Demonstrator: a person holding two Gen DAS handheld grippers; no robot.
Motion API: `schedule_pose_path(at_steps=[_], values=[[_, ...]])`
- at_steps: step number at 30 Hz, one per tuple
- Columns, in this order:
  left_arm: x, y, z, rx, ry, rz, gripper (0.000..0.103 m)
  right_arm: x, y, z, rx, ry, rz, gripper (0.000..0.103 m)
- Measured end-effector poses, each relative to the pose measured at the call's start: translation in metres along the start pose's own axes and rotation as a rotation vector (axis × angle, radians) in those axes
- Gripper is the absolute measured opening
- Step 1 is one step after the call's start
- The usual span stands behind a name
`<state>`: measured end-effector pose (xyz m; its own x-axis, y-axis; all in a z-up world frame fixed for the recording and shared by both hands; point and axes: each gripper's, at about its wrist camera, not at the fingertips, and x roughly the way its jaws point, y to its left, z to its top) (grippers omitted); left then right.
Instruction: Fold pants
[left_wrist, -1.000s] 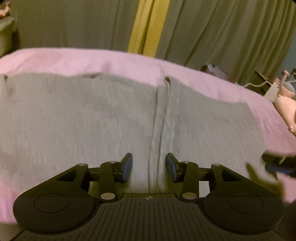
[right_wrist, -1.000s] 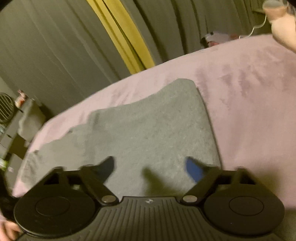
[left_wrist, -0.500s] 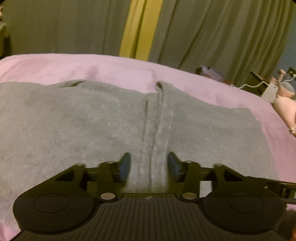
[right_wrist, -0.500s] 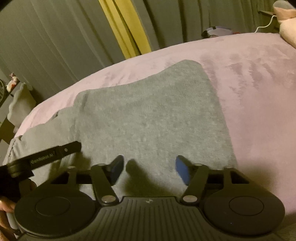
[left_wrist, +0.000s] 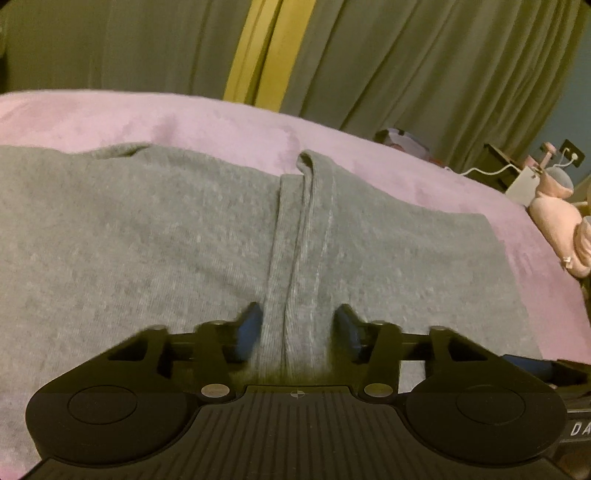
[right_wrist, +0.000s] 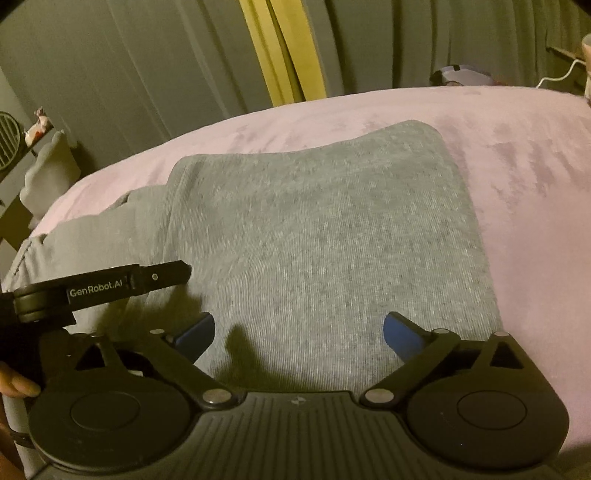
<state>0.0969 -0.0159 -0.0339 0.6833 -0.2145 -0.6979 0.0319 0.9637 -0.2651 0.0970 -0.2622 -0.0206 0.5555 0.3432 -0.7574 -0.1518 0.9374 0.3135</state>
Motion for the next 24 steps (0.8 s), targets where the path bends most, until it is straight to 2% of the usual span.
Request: schedule_pose_path(at_steps=[4, 9, 14, 18, 21, 24], values=[[-0.006, 0.001, -0.002, 0.008, -0.034, -0.015, 0.021, -0.006, -0.007, 0.000, 0.060, -0.038, -0.006, 0.098], [-0.022, 0.009, 0.002, -0.047, -0.086, -0.077, 0.017, -0.016, -0.016, -0.001, 0.124, -0.101, -0.010, 0.098], [-0.042, 0.008, 0.005, -0.041, -0.137, -0.104, 0.017, -0.018, -0.019, 0.000, 0.137, -0.112, -0.005, 0.098], [-0.052, 0.014, 0.007, -0.056, -0.151, -0.091, 0.017, -0.020, -0.021, 0.000, 0.135, -0.124, -0.002, 0.098], [-0.051, 0.026, 0.009, -0.130, -0.131, -0.081, 0.016, -0.020, -0.020, 0.000, 0.133, -0.128, 0.003, 0.098], [-0.047, 0.033, 0.011, -0.151, -0.110, -0.030, 0.016, -0.018, -0.019, 0.001, 0.115, -0.130, 0.004, 0.098]])
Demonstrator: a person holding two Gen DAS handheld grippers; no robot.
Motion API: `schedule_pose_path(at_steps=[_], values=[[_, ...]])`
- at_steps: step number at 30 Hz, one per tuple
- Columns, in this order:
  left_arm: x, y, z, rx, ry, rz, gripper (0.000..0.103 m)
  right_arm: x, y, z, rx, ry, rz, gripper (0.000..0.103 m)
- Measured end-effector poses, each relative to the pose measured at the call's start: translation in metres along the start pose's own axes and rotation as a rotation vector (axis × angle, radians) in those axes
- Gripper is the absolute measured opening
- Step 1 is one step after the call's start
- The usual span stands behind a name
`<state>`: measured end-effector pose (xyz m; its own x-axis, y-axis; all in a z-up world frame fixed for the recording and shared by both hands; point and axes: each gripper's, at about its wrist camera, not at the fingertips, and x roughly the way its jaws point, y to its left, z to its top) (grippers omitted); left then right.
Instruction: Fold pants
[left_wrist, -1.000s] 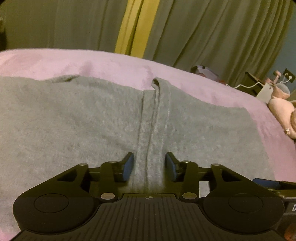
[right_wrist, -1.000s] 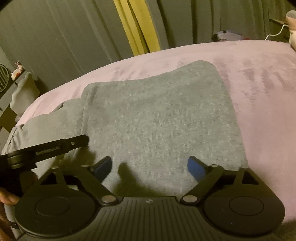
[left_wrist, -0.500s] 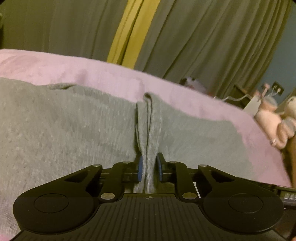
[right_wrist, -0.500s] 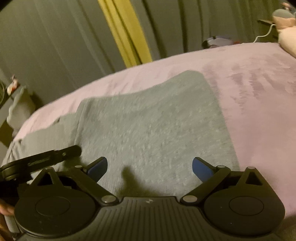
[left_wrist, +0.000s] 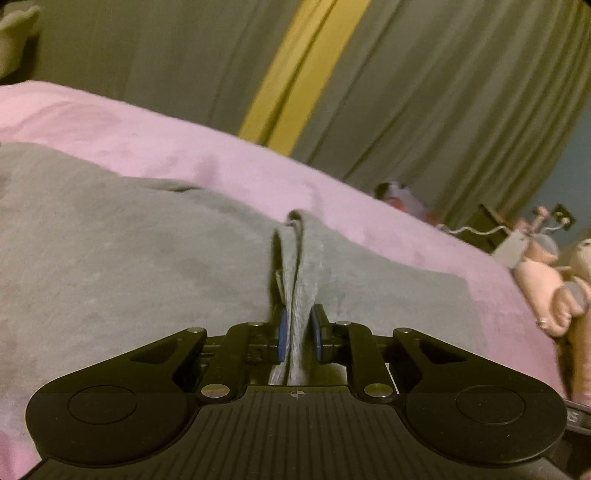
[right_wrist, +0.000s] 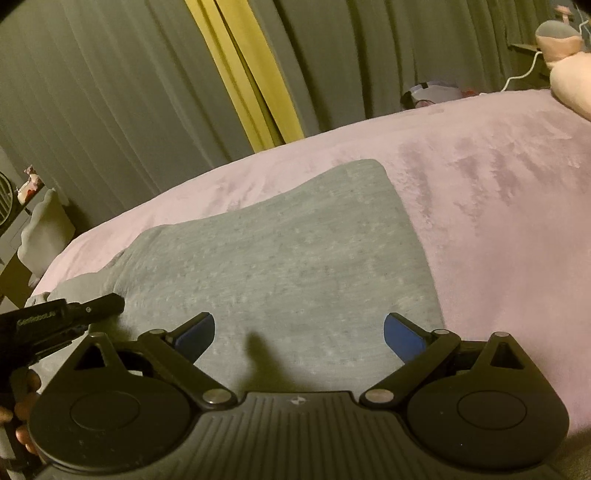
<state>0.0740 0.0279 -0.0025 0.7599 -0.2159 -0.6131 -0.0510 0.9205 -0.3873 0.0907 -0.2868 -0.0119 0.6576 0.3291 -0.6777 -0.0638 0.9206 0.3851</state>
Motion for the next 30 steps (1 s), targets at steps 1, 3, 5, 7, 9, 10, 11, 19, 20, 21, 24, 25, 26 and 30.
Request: schedule_pose_path(at_steps=[1, 3, 5, 7, 9, 10, 11, 19, 20, 21, 24, 25, 26, 30], values=[[0.001, 0.000, 0.001, 0.006, 0.005, 0.009, 0.016, 0.000, 0.000, 0.000, -0.007, -0.001, 0.000, 0.098], [0.003, 0.000, 0.002, 0.018, 0.012, 0.022, 0.016, 0.001, 0.001, 0.000, -0.019, -0.004, 0.000, 0.098], [0.004, 0.000, 0.002, 0.025, 0.017, 0.035, 0.016, 0.001, 0.001, 0.000, -0.021, -0.012, 0.003, 0.098], [0.006, 0.004, 0.003, 0.021, 0.016, 0.048, 0.012, 0.000, 0.000, 0.001, -0.019, -0.020, 0.005, 0.098], [0.005, 0.011, 0.006, 0.011, -0.016, 0.130, 0.001, 0.000, -0.002, 0.001, -0.011, -0.028, 0.009, 0.090], [0.003, 0.018, 0.008, -0.005, -0.033, 0.191, 0.001, 0.000, -0.003, 0.002, -0.005, -0.026, 0.014, 0.079], [0.002, 0.026, 0.010, -0.033, -0.037, 0.229, 0.002, 0.002, -0.005, 0.003, 0.003, -0.015, 0.013, 0.069], [-0.015, -0.003, -0.005, 0.041, -0.056, 0.028, 0.040, 0.010, 0.007, 0.012, -0.057, -0.067, -0.061, 0.033], [-0.014, -0.020, -0.013, 0.106, -0.032, -0.025, 0.045, 0.014, 0.010, 0.012, -0.077, -0.063, -0.065, 0.033], [-0.011, -0.035, -0.020, 0.177, -0.006, -0.057, 0.050, 0.019, 0.011, 0.012, -0.088, -0.038, -0.056, 0.033], [0.008, -0.066, -0.041, 0.344, 0.098, -0.048, 0.056, 0.037, 0.015, 0.008, -0.122, 0.082, -0.037, 0.037], [0.019, -0.072, -0.048, 0.391, 0.155, -0.015, 0.056, 0.036, 0.018, 0.008, -0.137, 0.082, -0.036, 0.039], [0.025, -0.074, -0.055, 0.435, 0.170, 0.016, 0.057, 0.036, 0.018, 0.008, -0.139, 0.094, -0.017, 0.045], [0.020, -0.079, -0.061, 0.483, 0.145, 0.056, 0.064, 0.027, 0.022, 0.000, -0.152, 0.133, -0.011, 0.046]])
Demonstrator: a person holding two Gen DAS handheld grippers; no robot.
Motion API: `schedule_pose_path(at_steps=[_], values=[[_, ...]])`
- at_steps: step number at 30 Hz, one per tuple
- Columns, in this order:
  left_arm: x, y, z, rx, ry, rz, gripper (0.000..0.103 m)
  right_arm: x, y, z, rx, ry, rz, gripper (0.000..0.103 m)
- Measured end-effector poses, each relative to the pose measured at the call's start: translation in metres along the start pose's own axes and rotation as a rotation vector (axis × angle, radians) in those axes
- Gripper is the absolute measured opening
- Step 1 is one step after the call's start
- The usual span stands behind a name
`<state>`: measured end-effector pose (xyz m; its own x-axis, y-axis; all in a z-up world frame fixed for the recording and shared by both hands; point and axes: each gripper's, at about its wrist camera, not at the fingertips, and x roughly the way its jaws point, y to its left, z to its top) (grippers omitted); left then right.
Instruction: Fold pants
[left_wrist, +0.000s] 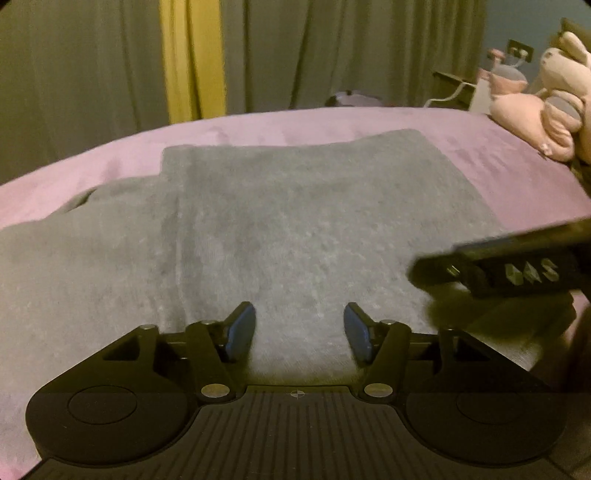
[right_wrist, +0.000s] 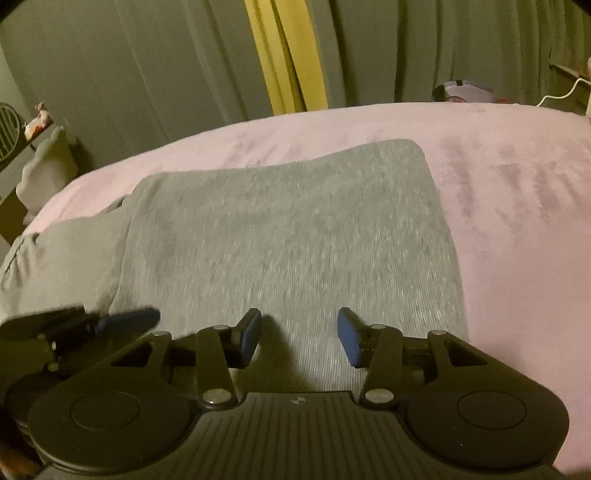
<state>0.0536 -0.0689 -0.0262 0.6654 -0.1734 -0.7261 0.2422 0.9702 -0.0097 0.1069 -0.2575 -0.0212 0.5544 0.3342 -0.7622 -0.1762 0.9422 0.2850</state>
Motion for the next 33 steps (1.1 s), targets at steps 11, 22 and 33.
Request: schedule_pose_path(at_steps=[11, 22, 33], values=[[-0.023, 0.025, 0.000, -0.154, -0.024, 0.087, 0.045, -0.046, 0.006, -0.029, 0.028, -0.035, -0.145, 0.038], [-0.022, 0.058, -0.004, -0.323, 0.060, 0.298, 0.087, -0.033, 0.020, -0.036, -0.029, -0.013, -0.076, 0.038], [-0.062, 0.106, 0.004, -0.487, -0.131, 0.390, 0.087, -0.025, 0.012, -0.031, 0.015, -0.028, -0.115, 0.048]])
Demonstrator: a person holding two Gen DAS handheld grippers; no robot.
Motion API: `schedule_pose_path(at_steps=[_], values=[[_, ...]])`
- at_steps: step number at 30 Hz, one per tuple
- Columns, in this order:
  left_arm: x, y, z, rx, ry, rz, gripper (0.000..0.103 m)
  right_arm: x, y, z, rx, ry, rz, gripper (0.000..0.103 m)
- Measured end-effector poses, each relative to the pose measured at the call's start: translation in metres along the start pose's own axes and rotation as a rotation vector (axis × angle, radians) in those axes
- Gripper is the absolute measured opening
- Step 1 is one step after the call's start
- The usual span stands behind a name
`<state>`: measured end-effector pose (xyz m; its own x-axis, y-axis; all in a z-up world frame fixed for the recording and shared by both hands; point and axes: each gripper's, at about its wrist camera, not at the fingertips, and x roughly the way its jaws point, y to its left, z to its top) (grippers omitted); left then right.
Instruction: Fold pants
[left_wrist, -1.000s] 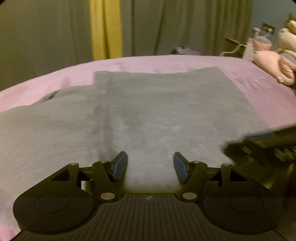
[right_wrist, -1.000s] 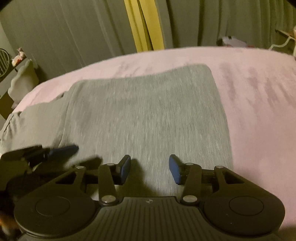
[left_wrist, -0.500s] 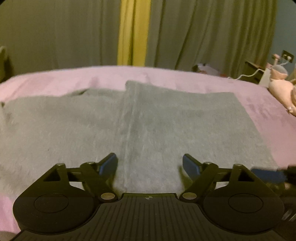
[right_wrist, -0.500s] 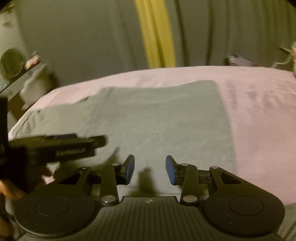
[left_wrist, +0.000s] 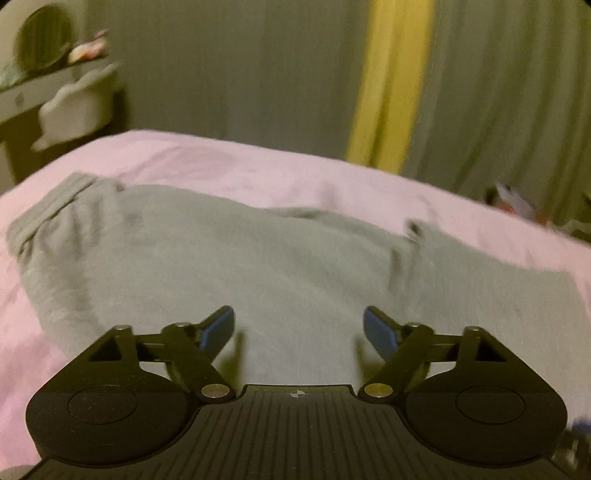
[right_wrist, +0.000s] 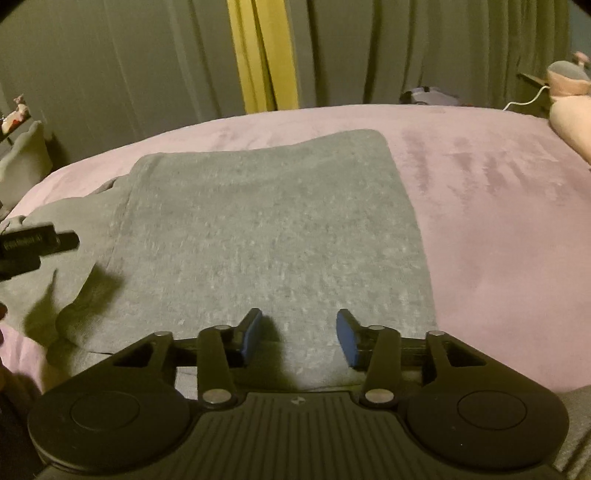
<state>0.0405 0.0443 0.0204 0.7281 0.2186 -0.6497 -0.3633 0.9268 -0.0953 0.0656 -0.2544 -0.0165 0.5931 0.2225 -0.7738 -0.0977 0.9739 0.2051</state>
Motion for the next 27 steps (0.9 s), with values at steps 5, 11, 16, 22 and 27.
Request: schedule_pose_path(at_steps=[5, 11, 16, 22, 27], values=[[0.012, 0.085, 0.025, -0.381, -0.021, 0.134, 0.089, 0.003, 0.000, 0.003, -0.004, -0.001, 0.049, 0.067], [0.009, 0.183, 0.023, -0.684, -0.085, 0.164, 0.089, 0.014, 0.010, 0.007, -0.034, 0.015, 0.082, 0.093], [0.006, 0.227, 0.008, -0.804, -0.128, 0.212, 0.090, 0.023, 0.015, 0.008, -0.046, 0.011, 0.076, 0.099], [0.026, 0.251, -0.003, -0.951, -0.104, 0.098, 0.094, 0.024, 0.010, 0.009, 0.001, -0.005, 0.097, 0.099], [0.034, 0.261, -0.002, -0.964, -0.137, 0.083, 0.097, 0.025, 0.011, 0.009, -0.001, -0.008, 0.094, 0.099]])
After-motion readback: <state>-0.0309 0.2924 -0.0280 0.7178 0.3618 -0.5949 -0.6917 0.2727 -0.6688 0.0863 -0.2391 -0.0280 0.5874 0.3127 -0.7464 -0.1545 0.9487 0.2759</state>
